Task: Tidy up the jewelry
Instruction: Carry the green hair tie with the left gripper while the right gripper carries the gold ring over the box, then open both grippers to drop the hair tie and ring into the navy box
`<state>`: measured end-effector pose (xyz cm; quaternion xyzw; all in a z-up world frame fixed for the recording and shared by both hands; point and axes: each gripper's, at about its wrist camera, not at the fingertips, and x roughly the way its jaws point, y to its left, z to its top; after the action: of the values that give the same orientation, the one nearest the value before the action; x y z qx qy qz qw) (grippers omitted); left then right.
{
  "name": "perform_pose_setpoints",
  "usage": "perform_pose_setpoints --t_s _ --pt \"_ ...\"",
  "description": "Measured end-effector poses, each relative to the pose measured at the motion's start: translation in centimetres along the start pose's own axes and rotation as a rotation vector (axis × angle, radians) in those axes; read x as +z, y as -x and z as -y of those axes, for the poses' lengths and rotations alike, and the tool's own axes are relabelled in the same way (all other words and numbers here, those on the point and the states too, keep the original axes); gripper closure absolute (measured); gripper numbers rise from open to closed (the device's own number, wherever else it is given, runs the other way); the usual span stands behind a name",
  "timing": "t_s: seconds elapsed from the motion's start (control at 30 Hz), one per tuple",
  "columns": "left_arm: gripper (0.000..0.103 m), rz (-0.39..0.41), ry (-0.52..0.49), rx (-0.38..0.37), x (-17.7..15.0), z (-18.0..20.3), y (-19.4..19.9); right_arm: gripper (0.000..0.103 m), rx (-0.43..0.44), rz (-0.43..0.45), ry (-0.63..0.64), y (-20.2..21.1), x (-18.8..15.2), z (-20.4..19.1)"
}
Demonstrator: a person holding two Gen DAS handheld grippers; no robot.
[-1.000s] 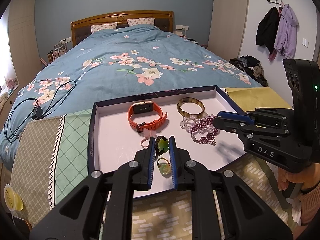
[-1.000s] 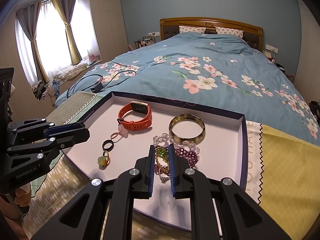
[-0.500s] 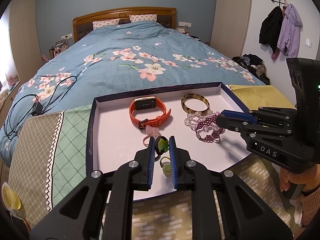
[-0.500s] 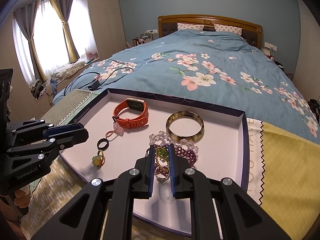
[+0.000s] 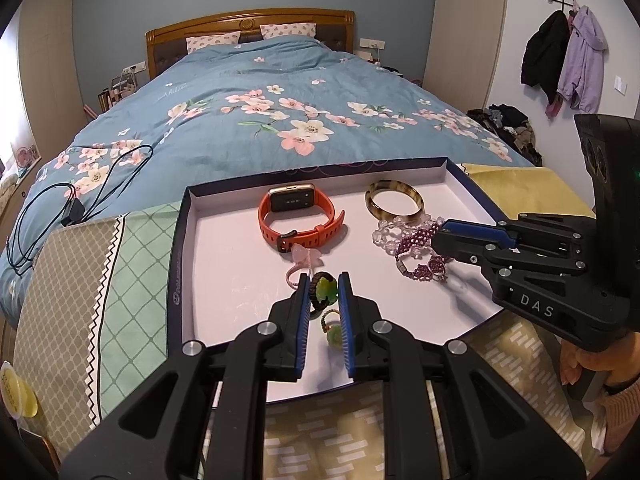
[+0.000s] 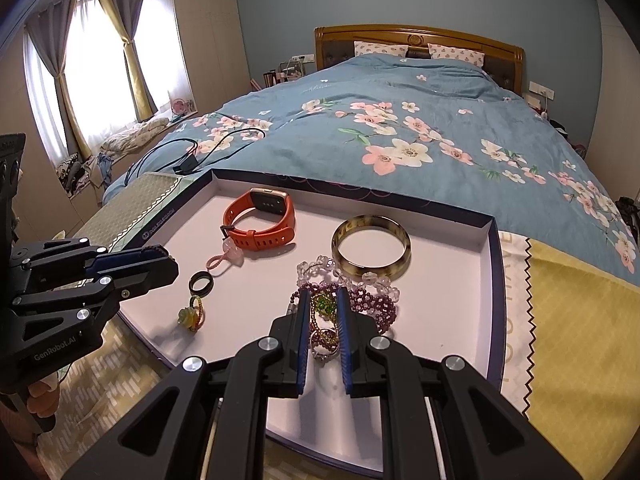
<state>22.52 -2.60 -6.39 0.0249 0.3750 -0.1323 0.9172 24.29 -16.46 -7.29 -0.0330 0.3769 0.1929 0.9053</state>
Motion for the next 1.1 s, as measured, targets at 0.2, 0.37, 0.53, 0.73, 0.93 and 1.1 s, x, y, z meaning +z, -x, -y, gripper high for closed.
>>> perform_pose_setpoints --t_s 0.2,0.37,0.53,0.73,0.93,1.1 --pt "0.089 -0.007 0.000 0.003 -0.1 0.1 -0.4 0.092 0.001 -0.005 0.002 -0.1 -0.1 -0.1" --pt "0.089 -0.013 0.001 0.003 -0.1 0.1 -0.6 0.091 0.001 -0.008 0.000 -0.2 -0.1 -0.1" --pt "0.089 -0.018 0.003 0.000 -0.2 0.1 -0.8 0.091 -0.003 -0.014 0.000 -0.4 -0.3 0.0" --pt "0.089 -0.022 0.005 0.001 -0.3 0.0 -1.0 0.091 -0.007 -0.023 0.000 -0.7 -0.3 0.1" --pt "0.089 -0.038 0.014 0.000 -0.4 0.0 -1.4 0.091 -0.013 -0.035 -0.001 -1.1 -0.3 0.1" --pt "0.089 -0.052 0.024 -0.002 -0.5 -0.2 -1.7 0.091 -0.015 -0.046 -0.002 -1.5 -0.3 0.1"
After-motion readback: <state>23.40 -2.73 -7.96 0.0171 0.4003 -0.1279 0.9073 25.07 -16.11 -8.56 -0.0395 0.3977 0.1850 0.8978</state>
